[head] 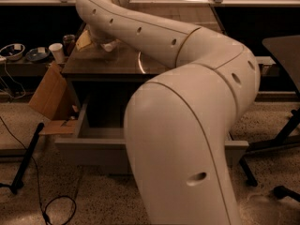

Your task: Place water bottle into top drawer

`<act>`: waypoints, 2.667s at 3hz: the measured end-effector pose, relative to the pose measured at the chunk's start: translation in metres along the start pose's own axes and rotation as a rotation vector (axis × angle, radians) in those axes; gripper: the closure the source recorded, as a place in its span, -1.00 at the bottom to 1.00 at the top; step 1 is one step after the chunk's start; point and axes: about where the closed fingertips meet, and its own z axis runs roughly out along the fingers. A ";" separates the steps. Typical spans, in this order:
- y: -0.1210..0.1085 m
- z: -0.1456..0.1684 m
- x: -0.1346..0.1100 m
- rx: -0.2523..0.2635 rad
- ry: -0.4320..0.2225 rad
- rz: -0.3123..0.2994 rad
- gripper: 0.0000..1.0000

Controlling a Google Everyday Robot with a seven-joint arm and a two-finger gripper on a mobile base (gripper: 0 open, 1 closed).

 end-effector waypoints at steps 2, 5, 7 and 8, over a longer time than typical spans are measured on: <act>-0.021 0.017 -0.020 0.125 0.028 -0.045 -1.00; -0.028 0.026 -0.021 0.181 0.107 -0.096 0.31; -0.038 -0.004 -0.019 0.162 0.089 -0.122 1.00; -0.050 -0.062 -0.005 0.094 0.057 -0.170 1.00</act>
Offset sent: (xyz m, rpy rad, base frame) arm 0.0531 -0.0170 0.0055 -0.1983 -0.0131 -0.0848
